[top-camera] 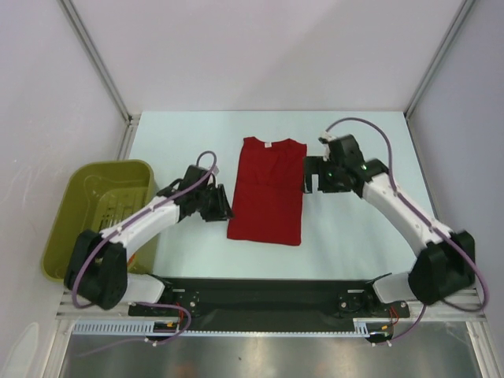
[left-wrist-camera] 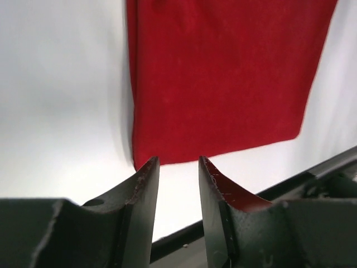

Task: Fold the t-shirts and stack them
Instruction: Fold the tshirt

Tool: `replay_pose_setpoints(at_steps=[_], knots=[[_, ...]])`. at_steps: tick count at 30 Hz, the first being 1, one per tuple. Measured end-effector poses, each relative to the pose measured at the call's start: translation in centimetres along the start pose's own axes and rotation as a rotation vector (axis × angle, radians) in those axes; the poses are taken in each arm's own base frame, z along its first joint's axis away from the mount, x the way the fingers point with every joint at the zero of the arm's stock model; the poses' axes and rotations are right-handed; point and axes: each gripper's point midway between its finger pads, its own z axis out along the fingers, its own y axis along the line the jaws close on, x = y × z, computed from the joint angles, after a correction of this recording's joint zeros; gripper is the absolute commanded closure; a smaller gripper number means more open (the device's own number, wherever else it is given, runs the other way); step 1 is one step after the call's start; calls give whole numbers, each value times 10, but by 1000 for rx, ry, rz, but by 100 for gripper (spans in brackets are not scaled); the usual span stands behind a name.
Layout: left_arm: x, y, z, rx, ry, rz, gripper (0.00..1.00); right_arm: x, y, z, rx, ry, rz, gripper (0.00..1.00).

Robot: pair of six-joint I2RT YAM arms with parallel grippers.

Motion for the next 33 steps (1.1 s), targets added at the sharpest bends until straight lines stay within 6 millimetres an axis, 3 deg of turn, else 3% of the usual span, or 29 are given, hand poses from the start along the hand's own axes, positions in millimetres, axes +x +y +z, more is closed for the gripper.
replay_pose_setpoints(at_steps=[4, 7, 9, 10, 11, 15, 16, 19, 24, 29, 33], knots=[[17, 0, -7, 45, -44, -110, 58, 25, -7, -13, -161, -71, 242, 0], [29, 2, -10, 88, -89, -221, 55, 54, -21, 2, -233, -35, 468, 4], [40, 5, -9, 126, -109, -318, 55, 82, -11, 11, -284, 47, 575, 27], [47, 7, -7, 140, -108, -371, 55, 93, -3, 13, -310, 88, 631, 51], [56, 11, -5, 149, -104, -426, 55, 100, 2, 15, -327, 113, 672, 53], [82, 26, 7, 142, -68, -624, 52, 131, 28, 19, -380, 190, 848, 46], [84, 27, 9, 135, -57, -661, 45, 139, 33, 19, -379, 203, 875, 43], [81, 24, 11, 128, -55, -703, 40, 156, 47, 19, -372, 212, 962, 36], [63, 15, 11, 136, -91, -745, 39, 161, 58, 20, -329, 159, 1088, 32], [62, 22, 16, 108, -112, -812, 42, 157, 66, 14, -308, 72, 1180, 36], [63, 32, 19, 60, -134, -843, 43, 164, 56, 21, -239, 41, 1253, 43]])
